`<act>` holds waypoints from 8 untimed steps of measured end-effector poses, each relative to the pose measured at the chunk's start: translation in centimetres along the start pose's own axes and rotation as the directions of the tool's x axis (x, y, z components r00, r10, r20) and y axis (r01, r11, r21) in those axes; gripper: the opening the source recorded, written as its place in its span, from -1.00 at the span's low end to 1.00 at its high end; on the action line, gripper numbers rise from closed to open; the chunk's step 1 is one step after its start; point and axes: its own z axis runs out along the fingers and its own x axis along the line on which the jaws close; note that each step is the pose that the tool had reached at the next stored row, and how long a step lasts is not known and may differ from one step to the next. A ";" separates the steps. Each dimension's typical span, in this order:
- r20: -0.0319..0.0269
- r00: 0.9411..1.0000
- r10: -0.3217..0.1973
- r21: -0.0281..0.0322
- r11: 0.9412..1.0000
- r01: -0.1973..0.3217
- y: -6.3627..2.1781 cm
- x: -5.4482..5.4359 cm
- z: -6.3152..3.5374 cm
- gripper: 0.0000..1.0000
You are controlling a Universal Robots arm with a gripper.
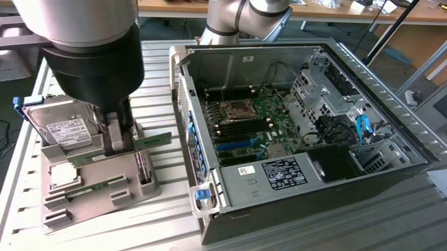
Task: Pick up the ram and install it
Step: 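Pick up the ram and move it above insertion slot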
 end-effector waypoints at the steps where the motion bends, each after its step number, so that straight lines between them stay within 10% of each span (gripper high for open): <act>1: 0.000 1.000 0.000 0.000 1.000 0.000 -0.90 0.1 0.05 -0.73; 8: 0.002 1.000 0.000 -0.001 1.000 0.000 -5.17 0.5 0.31 -0.73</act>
